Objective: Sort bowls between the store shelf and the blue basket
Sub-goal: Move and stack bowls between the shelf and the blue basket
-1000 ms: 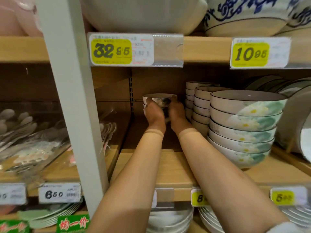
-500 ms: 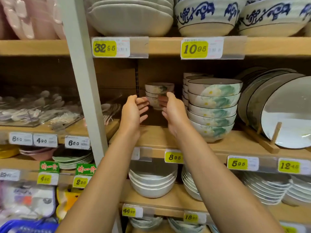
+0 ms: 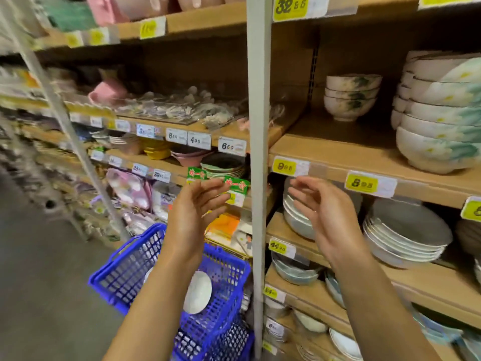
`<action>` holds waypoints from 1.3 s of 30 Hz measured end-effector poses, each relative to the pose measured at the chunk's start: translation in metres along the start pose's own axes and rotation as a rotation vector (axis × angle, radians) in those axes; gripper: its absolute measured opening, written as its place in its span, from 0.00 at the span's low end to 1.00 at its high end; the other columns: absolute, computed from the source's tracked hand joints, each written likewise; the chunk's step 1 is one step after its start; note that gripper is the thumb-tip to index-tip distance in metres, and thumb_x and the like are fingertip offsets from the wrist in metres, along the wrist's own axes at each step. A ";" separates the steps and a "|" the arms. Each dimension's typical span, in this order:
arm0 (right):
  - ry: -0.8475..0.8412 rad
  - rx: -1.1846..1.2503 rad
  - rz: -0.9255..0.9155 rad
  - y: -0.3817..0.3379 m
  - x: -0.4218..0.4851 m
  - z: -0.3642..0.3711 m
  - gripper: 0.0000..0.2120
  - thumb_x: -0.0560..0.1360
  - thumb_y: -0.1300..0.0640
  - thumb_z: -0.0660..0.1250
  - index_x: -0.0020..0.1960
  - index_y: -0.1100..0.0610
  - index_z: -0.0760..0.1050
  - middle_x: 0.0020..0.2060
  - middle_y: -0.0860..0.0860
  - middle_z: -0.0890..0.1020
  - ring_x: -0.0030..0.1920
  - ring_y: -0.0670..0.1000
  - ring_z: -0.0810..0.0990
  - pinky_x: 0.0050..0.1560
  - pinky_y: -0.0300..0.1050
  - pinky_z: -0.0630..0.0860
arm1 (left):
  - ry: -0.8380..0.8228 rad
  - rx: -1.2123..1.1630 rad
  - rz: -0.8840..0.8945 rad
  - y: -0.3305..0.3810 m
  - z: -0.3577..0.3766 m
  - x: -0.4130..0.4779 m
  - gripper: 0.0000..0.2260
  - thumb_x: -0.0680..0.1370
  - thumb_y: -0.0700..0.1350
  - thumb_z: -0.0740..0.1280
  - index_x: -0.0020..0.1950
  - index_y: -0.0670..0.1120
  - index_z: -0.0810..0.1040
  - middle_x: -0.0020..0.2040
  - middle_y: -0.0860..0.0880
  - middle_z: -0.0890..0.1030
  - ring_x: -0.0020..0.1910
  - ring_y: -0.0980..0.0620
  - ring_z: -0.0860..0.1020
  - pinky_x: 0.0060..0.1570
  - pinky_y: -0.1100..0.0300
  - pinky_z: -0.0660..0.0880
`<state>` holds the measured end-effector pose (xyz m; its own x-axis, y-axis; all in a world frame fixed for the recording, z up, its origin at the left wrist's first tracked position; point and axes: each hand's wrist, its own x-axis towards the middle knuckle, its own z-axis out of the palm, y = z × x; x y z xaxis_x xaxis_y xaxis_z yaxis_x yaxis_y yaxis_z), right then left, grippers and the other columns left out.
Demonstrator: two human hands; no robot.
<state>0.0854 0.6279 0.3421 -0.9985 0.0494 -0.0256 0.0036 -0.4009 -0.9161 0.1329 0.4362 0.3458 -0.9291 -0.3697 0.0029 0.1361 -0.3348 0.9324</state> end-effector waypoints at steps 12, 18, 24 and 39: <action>-0.035 -0.253 0.254 0.161 -0.043 0.100 0.10 0.79 0.61 0.61 0.46 0.58 0.81 0.45 0.56 0.86 0.45 0.50 0.85 0.45 0.42 0.77 | 0.187 0.136 -0.202 -0.007 -0.200 0.008 0.13 0.80 0.42 0.56 0.49 0.42 0.80 0.45 0.44 0.85 0.42 0.51 0.80 0.41 0.62 0.75; 0.017 -0.365 0.403 0.239 -0.062 0.144 0.07 0.78 0.57 0.65 0.48 0.57 0.81 0.47 0.55 0.85 0.47 0.51 0.84 0.41 0.43 0.75 | 0.173 0.262 -0.304 -0.026 -0.283 0.023 0.11 0.79 0.43 0.59 0.48 0.43 0.81 0.46 0.45 0.85 0.41 0.52 0.82 0.42 0.59 0.75; 0.052 -0.508 0.540 0.292 -0.062 0.159 0.08 0.79 0.59 0.63 0.50 0.61 0.80 0.47 0.58 0.82 0.50 0.56 0.81 0.54 0.57 0.76 | 0.122 0.422 -0.404 -0.059 -0.309 0.052 0.10 0.80 0.44 0.59 0.50 0.43 0.79 0.50 0.46 0.83 0.45 0.50 0.79 0.47 0.53 0.74; 0.202 -0.579 0.870 0.431 0.033 0.122 0.14 0.81 0.65 0.56 0.62 0.72 0.70 0.51 0.73 0.75 0.42 0.61 0.75 0.40 0.51 0.71 | -0.175 1.075 -0.514 -0.188 -0.295 0.162 0.15 0.80 0.47 0.60 0.64 0.41 0.72 0.59 0.41 0.78 0.57 0.41 0.76 0.49 0.56 0.69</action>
<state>0.0470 0.3458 -0.0046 -0.6121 0.1270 -0.7805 0.7905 0.1221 -0.6001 0.0578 0.1839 0.0641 -0.8363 -0.2546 -0.4857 -0.5423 0.5155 0.6635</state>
